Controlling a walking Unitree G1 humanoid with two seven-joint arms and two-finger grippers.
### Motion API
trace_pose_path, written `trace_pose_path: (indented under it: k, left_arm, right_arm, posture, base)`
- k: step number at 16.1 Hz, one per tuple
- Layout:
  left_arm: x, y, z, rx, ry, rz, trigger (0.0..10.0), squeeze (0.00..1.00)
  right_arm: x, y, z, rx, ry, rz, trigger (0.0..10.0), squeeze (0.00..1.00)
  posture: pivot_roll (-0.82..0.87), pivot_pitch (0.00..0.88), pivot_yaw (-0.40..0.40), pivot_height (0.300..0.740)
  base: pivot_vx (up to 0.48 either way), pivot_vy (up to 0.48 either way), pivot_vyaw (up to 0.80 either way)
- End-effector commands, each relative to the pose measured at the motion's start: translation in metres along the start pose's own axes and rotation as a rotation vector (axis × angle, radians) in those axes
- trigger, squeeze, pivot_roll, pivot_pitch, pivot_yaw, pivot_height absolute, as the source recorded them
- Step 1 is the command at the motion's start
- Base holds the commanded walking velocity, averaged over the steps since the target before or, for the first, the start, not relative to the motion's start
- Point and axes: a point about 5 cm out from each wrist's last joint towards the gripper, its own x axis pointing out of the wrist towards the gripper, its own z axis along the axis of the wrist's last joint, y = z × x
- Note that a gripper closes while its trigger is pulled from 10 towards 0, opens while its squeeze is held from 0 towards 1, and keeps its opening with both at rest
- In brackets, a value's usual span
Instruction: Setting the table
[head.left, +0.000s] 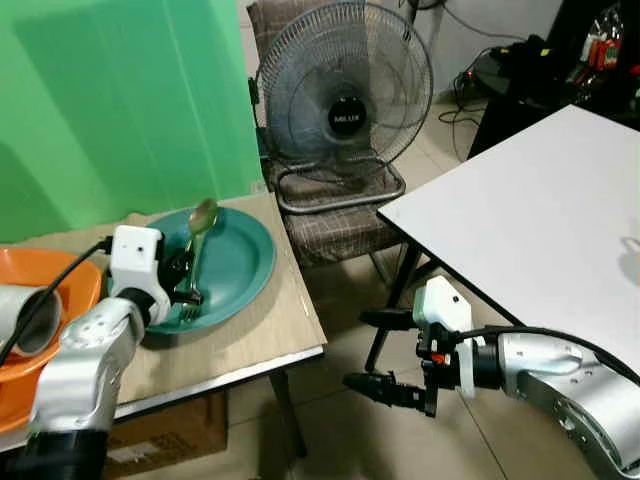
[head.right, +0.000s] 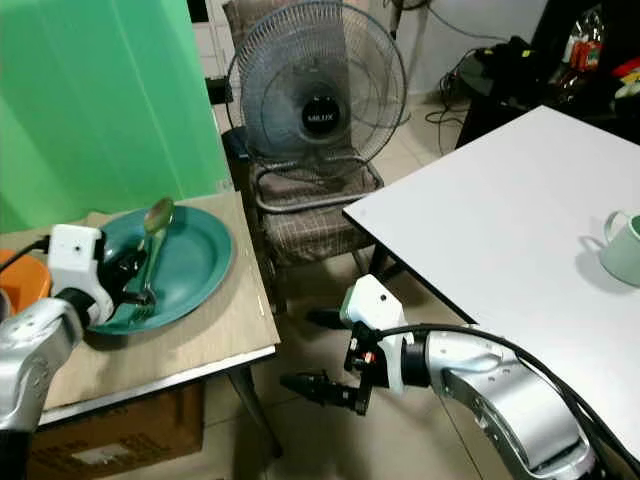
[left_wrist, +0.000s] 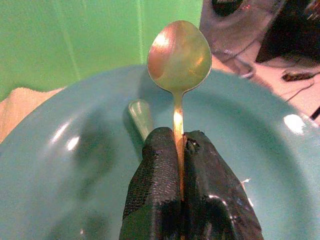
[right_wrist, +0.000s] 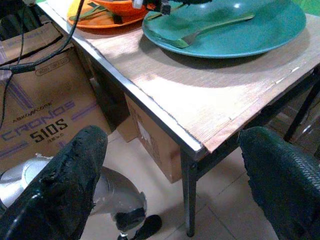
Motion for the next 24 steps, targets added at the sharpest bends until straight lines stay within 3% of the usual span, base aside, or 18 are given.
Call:
trace_pose_path:
  k: [1, 6, 11, 13, 17, 19, 21, 24]
  left_arm:
    - [-0.005, 0.000, 0.011, -0.026, -0.069, -0.029, 0.0, 0.00]
    - [-0.024, -0.002, 0.037, -0.218, -0.297, -0.159, 0.0, 0.00]
    - [-0.024, 0.003, 0.023, -0.146, -0.210, -0.126, 0.0, 0.00]
    - [-0.025, 0.001, 0.023, -0.157, -0.210, -0.133, 0.0, 0.00]
    - [-0.031, -0.001, 0.042, -0.270, -0.356, -0.193, 0.0, 0.00]
    - [-0.035, 0.000, 0.052, -0.315, -0.419, -0.211, 0.0, 0.00]
    - [-0.041, -0.003, 0.064, -0.306, -0.457, -0.228, 0.0, 0.00]
    - [-0.045, -0.019, 0.083, -0.165, -0.458, -0.228, 0.0, 0.00]
  right_arm:
    - [-0.001, -0.001, 0.005, -0.014, -0.018, -0.005, 10.0, 0.00]
    - [0.002, -0.003, 0.014, 0.021, -0.104, -0.029, 10.0, 0.00]
    - [0.008, 0.002, 0.010, 0.032, -0.092, -0.017, 10.0, 0.00]
    - [0.008, 0.002, 0.009, 0.033, -0.092, -0.019, 10.0, 0.00]
    - [0.009, 0.001, 0.010, 0.042, -0.112, -0.045, 10.0, 0.00]
    - [0.011, -0.008, 0.015, 0.048, -0.165, -0.145, 10.0, 0.00]
    - [0.014, -0.017, 0.020, 0.062, -0.233, -0.300, 10.0, 0.00]
    - [0.019, -0.018, 0.028, 0.094, -0.304, -0.421, 10.0, 0.00]
  posture:
    - [-0.11, 0.000, 0.042, 0.740]
    - [-0.10, 0.000, 0.037, 0.740]
    - [-0.10, 0.000, 0.036, 0.740]
    - [-0.10, 0.000, 0.036, 0.740]
    - [-0.09, 0.000, 0.031, 0.740]
    - [-0.08, 0.000, 0.026, 0.740]
    - [-0.08, 0.000, 0.028, 0.740]
    - [-0.06, 0.000, 0.021, 0.740]
  base:
    - [0.000, 0.000, 0.00]
    - [0.000, 0.000, 0.00]
    - [0.000, 0.000, 0.00]
    - [0.000, 0.000, 0.00]
    - [0.000, 0.000, 0.00]
    - [0.000, 0.000, 0.00]
    - [0.000, 0.000, 0.00]
    - [0.000, 0.000, 0.00]
